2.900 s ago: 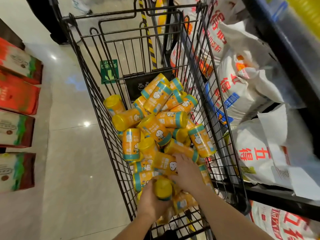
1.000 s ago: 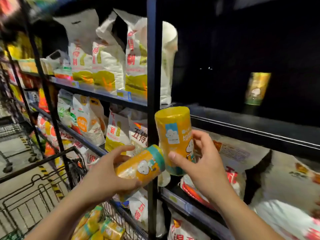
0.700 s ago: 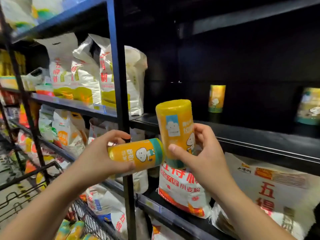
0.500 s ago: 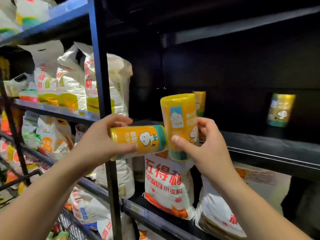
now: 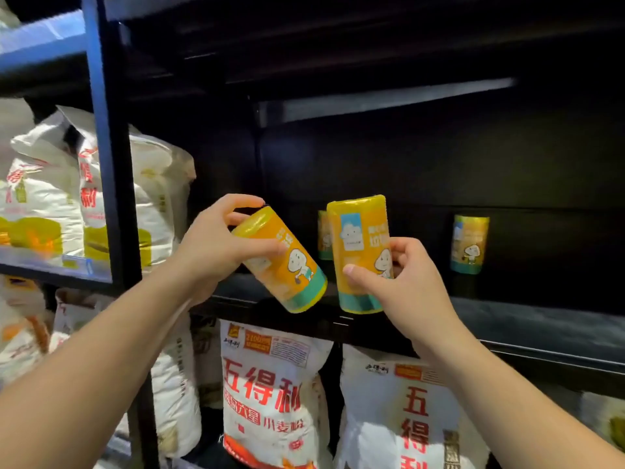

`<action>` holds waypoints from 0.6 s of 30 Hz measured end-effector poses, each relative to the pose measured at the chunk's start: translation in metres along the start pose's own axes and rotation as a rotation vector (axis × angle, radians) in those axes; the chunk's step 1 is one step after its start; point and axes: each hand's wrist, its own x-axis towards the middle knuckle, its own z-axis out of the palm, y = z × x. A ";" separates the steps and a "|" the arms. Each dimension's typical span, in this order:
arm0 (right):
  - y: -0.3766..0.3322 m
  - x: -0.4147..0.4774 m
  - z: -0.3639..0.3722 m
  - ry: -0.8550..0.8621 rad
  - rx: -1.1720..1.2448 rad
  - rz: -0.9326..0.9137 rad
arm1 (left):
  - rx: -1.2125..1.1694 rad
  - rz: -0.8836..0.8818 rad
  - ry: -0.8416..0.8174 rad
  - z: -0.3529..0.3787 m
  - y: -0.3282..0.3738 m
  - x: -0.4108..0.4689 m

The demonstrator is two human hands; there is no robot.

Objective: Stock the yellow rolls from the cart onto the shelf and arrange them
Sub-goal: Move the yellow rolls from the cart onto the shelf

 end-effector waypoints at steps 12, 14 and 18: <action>0.016 0.082 0.014 0.091 -0.119 0.148 | -0.195 -0.092 -0.040 0.026 -0.044 0.116; 0.022 0.097 0.017 0.112 -0.144 0.188 | -0.217 -0.101 -0.075 0.031 -0.051 0.133; 0.038 0.127 0.025 0.137 -0.219 0.229 | -0.247 -0.123 -0.178 0.042 -0.066 0.165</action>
